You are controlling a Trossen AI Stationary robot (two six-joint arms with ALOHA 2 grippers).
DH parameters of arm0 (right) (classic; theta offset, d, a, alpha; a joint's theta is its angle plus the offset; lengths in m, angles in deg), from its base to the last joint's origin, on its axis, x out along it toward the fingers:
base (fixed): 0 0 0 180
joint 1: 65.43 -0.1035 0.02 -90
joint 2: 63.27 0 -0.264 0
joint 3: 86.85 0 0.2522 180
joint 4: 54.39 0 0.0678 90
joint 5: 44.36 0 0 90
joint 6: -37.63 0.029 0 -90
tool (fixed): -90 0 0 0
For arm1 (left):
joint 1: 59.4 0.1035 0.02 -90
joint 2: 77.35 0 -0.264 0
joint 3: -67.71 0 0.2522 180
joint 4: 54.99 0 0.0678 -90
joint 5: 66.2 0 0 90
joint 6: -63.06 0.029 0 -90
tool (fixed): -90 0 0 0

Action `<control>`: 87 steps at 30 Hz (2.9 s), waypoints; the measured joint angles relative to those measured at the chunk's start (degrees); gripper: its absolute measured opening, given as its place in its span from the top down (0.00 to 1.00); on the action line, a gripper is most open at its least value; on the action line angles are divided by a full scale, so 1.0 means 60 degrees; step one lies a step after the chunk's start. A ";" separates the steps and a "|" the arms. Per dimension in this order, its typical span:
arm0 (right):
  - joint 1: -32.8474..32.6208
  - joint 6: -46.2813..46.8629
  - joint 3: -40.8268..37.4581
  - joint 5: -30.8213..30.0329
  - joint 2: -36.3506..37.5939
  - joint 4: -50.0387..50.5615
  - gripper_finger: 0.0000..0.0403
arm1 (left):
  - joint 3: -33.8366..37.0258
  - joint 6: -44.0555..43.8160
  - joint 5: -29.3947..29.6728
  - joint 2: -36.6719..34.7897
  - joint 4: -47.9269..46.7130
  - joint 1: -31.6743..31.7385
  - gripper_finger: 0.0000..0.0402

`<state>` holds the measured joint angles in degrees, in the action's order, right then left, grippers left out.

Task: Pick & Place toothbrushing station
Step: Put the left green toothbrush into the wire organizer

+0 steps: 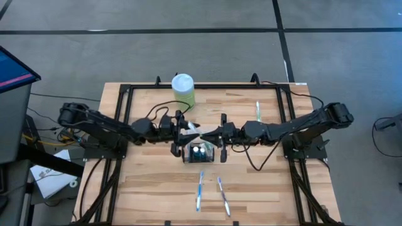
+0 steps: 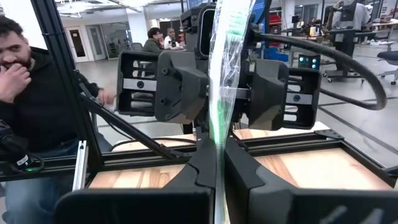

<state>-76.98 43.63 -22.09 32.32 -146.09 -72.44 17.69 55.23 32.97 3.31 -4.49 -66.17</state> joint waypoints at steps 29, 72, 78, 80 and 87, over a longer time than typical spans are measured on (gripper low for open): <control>-0.0064 -0.0249 0.0000 -0.0017 0.0217 0.0536 0.86 | -0.0103 0.0024 -0.1081 -0.0285 -0.0368 0.0016 0.97; -0.0055 -0.0249 -0.0004 -0.0076 0.1013 0.2449 0.86 | 0.0458 -0.0959 -0.0489 -0.3398 -0.8011 -0.0443 0.96; -0.0055 -0.0248 -0.0004 -0.0076 0.1013 0.2448 0.86 | 0.1018 -0.0880 -0.0291 -0.3366 -0.7076 -0.0439 0.96; -0.0055 -0.0248 -0.0004 -0.0073 0.1013 0.2448 0.86 | 0.1114 -0.0819 -0.0277 -0.3365 -0.6966 -0.0439 0.96; -0.0055 -0.0248 -0.0004 -0.0075 0.1013 0.2448 0.86 | 0.1583 -0.1070 -0.0280 -0.3150 -0.6305 -0.0439 0.96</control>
<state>-77.31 42.15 -22.11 31.87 -140.02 -57.75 27.18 48.81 31.29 -15.60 -42.32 -68.81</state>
